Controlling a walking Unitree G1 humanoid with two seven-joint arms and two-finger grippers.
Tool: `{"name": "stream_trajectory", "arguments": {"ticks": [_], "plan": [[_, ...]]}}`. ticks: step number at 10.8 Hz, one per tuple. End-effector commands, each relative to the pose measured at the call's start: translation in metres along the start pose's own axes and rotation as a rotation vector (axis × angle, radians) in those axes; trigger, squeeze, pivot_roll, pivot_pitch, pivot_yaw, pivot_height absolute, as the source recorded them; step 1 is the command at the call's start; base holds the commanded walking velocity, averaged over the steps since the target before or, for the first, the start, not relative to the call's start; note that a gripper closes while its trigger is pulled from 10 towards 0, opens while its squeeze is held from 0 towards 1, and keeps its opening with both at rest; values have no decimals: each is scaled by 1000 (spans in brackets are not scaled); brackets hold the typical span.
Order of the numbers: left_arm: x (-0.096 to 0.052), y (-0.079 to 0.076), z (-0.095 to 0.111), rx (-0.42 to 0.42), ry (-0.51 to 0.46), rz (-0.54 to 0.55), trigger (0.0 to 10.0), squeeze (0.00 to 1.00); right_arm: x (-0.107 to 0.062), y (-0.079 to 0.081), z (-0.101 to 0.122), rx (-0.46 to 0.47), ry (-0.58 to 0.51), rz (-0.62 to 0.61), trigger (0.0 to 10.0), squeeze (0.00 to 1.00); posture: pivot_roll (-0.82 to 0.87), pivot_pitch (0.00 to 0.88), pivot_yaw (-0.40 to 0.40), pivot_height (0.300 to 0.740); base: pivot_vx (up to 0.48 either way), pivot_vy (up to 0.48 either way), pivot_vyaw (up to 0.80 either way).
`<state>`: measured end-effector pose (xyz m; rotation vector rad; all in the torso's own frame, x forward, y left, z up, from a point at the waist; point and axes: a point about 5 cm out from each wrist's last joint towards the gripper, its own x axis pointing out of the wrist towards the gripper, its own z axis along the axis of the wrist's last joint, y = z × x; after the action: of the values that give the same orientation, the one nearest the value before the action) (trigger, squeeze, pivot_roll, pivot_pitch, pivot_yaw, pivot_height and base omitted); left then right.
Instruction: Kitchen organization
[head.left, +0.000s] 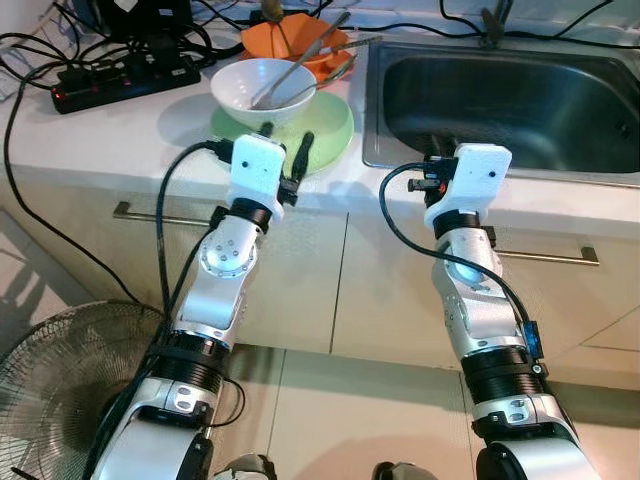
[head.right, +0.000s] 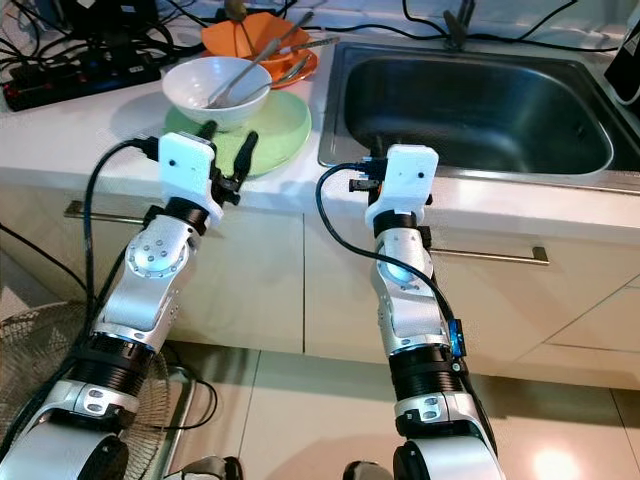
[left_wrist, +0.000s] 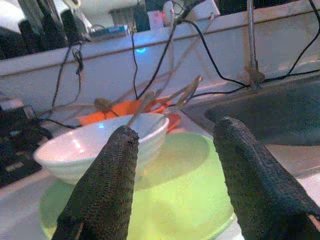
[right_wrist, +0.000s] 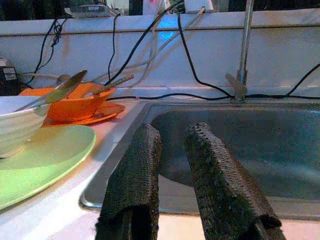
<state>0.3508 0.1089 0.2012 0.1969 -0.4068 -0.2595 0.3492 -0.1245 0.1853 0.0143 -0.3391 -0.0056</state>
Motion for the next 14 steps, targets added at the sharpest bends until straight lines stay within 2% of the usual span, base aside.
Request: {"name": "stream_trajectory", "arguments": {"ticks": [1, 9, 11, 14], "plan": [[4, 2, 4, 19, -18, 2, 10000, 0, 2, 0, 3, 5, -17, -7, 10000, 0, 27, 47, 35, 740, 0, 0, 0], [4, 2, 4, 23, -32, 5, 10000, 0, 2, 0, 0, 44, -10, -10, 10000, 0, 33, 53, 35, 740, 307, 0, 0], [4, 2, 4, 23, -35, 7, 10000, 0, 3, 0, 0, 44, -6, -12, 10000, 0, 34, 63, 34, 740, 401, 0, -744], [3, 1, 5, 22, -39, 5, 10000, 0, 2, 0, 1, 50, -20, -11, 10000, 0, 36, 71, 33, 740, 412, 0, 0]]}}
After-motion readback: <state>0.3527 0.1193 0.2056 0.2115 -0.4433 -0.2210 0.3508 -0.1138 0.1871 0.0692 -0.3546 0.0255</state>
